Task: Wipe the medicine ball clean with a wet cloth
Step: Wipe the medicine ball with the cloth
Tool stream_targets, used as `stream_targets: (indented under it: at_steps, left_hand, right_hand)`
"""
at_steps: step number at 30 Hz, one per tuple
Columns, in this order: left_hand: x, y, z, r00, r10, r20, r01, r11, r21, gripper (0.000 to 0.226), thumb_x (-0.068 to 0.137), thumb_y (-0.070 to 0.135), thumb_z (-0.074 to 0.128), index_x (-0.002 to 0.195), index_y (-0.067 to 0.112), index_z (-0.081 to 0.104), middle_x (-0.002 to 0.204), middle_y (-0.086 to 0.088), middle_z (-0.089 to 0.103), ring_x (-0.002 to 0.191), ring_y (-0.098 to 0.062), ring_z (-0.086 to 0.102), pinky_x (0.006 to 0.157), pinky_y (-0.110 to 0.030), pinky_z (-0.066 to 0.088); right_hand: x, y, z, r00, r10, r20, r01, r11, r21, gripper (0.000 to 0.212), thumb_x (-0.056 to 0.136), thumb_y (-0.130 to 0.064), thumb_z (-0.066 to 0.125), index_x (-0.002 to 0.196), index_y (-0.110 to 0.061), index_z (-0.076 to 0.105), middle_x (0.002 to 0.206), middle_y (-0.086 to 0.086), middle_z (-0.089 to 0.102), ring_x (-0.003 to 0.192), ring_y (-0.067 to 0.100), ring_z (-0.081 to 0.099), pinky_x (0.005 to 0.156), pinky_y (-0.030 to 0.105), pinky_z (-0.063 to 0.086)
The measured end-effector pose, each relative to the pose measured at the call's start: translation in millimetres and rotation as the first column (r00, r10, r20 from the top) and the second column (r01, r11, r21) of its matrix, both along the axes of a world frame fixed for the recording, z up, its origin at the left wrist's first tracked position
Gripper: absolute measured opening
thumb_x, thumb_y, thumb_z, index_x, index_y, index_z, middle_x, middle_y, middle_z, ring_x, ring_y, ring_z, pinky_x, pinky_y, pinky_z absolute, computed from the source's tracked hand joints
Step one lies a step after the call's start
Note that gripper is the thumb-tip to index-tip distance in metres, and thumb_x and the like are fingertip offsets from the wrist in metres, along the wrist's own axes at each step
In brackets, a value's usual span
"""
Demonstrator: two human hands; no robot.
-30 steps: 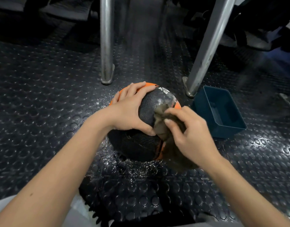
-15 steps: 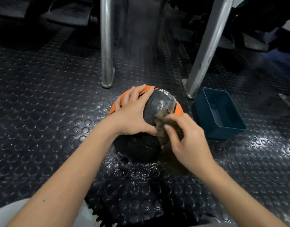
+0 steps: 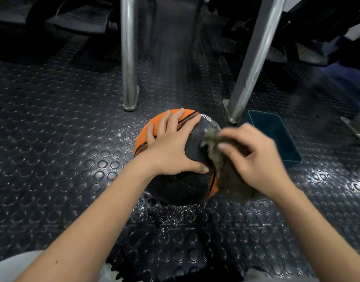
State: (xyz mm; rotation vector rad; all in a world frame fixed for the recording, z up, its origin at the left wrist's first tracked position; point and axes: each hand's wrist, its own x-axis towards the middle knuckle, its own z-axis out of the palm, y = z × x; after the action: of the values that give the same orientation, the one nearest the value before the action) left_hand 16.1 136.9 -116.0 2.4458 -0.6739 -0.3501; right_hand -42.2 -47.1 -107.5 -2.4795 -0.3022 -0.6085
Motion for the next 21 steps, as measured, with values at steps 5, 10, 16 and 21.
stream_targets:
  at_steps: [5, 10, 16, 21]
  left_hand:
    - [-2.3, 0.8, 0.9, 1.0, -0.019, -0.023, 0.019, 1.0, 0.004, 0.113, 0.064, 0.057, 0.076, 0.146, 0.046, 0.0, 0.155, 0.013, -0.018, 0.14, -0.011, -0.025, 0.113, -0.049, -0.015]
    - [-0.1, -0.4, 1.1, 1.0, 0.021, 0.002, -0.021, 1.0, 0.003, 0.114, 0.061, 0.057, 0.077, 0.147, 0.046, 0.003, 0.156, 0.012, -0.015, 0.141, -0.012, -0.021, 0.114, -0.049, -0.011]
    - [-4.8, -3.5, 1.9, 1.0, -0.002, -0.013, 0.002, 1.0, 0.021, 0.112, 0.066, 0.057, 0.075, 0.147, 0.044, -0.001, 0.155, 0.011, -0.019, 0.14, -0.014, -0.025, 0.112, -0.051, -0.015]
    - [-4.6, -7.2, 1.8, 1.0, 0.007, 0.007, -0.007, 0.999, 0.033, 0.114, 0.065, 0.058, 0.075, 0.147, 0.043, -0.002, 0.155, 0.01, -0.019, 0.141, -0.015, -0.024, 0.111, -0.051, -0.014]
  right_hand:
    - [2.0, -34.1, -10.7, 0.88, -0.459, -0.124, 0.421, 0.873, -0.246, 0.021, 0.09, -0.015, 0.06, 0.11, -0.014, 0.065, 0.096, 0.005, 0.056, 0.094, 0.03, 0.057, 0.078, 0.036, 0.044]
    - [-2.7, 13.7, 4.0, 0.999, -0.014, 0.049, 0.018, 0.997, -0.078, 0.018, 0.086, -0.015, 0.062, 0.103, -0.012, 0.068, 0.087, -0.001, 0.056, 0.081, 0.007, 0.051, 0.077, 0.012, 0.039]
    - [1.8, -28.3, -10.7, 0.86, -0.446, -0.247, 0.344, 0.865, -0.366, 0.024, 0.092, -0.02, 0.057, 0.115, -0.02, 0.064, 0.092, -0.003, 0.049, 0.098, 0.028, 0.055, 0.077, 0.035, 0.042]
    - [1.0, 13.5, 7.3, 0.981, -0.182, -0.071, 0.175, 0.98, -0.095, 0.019, 0.087, -0.017, 0.065, 0.106, -0.018, 0.067, 0.09, -0.006, 0.055, 0.089, 0.021, 0.057, 0.076, 0.036, 0.047]
